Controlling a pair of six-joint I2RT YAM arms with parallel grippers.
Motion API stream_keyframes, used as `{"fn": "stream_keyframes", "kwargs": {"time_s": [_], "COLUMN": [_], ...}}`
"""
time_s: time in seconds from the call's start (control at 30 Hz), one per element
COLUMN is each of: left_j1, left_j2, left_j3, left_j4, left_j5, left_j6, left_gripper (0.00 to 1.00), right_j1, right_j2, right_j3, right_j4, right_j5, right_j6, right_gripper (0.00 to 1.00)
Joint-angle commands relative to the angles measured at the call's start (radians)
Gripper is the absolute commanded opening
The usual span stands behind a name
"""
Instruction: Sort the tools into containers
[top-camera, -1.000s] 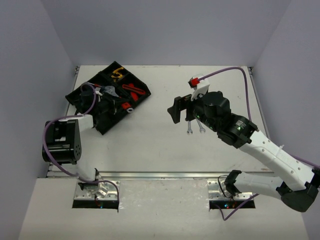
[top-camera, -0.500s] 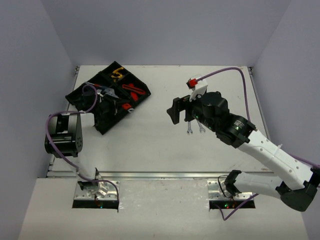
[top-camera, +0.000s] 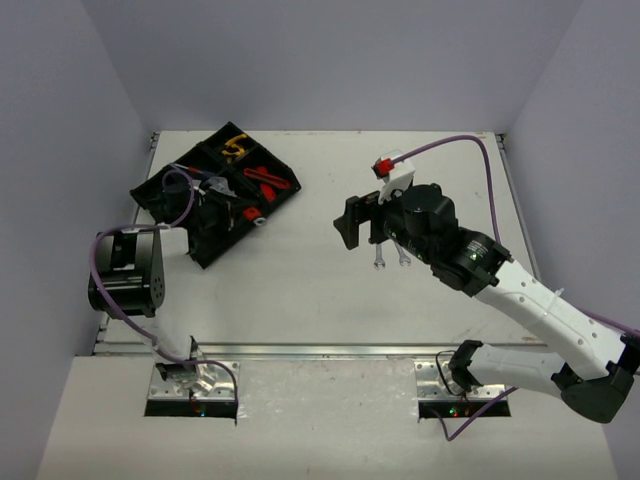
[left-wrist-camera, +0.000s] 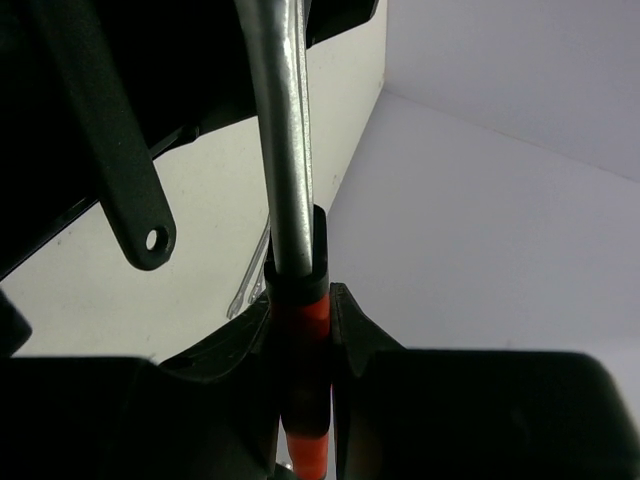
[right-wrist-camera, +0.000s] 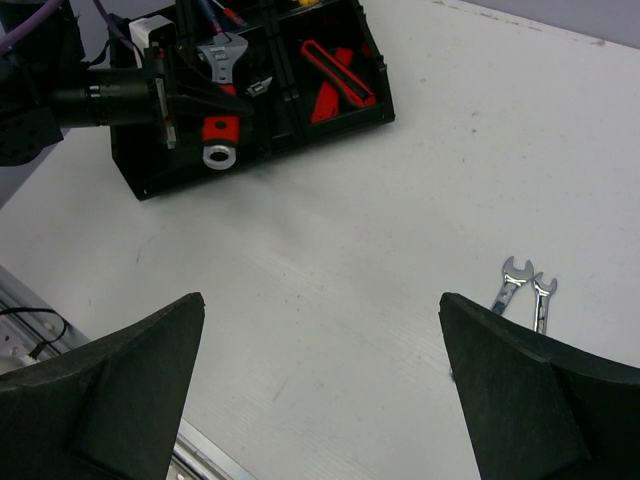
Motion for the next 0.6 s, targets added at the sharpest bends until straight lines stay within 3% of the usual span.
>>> {"fn": "stream_keyframes", "kwargs": {"time_s": [0.0,0.57], "left_j1": [0.009,-0.019], "left_j2": [-0.089,-0.204], "left_j3": [0.009,-0.010], "left_j4": [0.044,-0.015], "left_j5": [-0.039,-0.127], "left_j6": [-0.006,-0.010], "left_gripper": [0.00,0.00], "right_j1": [0.000,-0.002], "right_j2": [-0.004,-0.019], "right_j3": [-0.002,-0.005], "right_j4": [0.059,0.063], "right_j5": [-0.003,0.005], "right_j6": [-0.006,-0.017], "right_gripper": [0.99,0.99]}}
